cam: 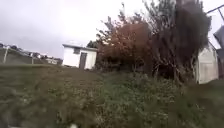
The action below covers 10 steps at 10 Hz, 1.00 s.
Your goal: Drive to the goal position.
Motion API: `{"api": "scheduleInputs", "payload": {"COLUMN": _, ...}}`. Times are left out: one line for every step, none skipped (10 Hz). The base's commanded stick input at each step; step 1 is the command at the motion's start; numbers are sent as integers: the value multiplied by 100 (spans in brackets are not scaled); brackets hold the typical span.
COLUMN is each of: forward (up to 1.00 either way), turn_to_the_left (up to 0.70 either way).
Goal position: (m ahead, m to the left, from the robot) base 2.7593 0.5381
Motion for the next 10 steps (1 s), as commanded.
{"api": "scheduleInputs", "payload": {"forward": 70, "turn_to_the_left": 0}}
{"api": "scheduleInputs", "payload": {"forward": 70, "turn_to_the_left": 0}}
{"api": "scheduleInputs", "payload": {"forward": 70, "turn_to_the_left": 0}}
{"api": "scheduleInputs", "payload": {"forward": 70, "turn_to_the_left": 0}}
{"api": "scheduleInputs", "payload": {"forward": 70, "turn_to_the_left": 0}}
{"api": "scheduleInputs", "payload": {"forward": 70, "turn_to_the_left": 0}}
{"api": "scheduleInputs", "payload": {"forward": 70, "turn_to_the_left": 0}}
{"api": "scheduleInputs", "payload": {"forward": 70, "turn_to_the_left": 0}}
{"api": "scheduleInputs", "payload": {"forward": 70, "turn_to_the_left": 1}}
{"api": "scheduleInputs", "payload": {"forward": 70, "turn_to_the_left": 1}}
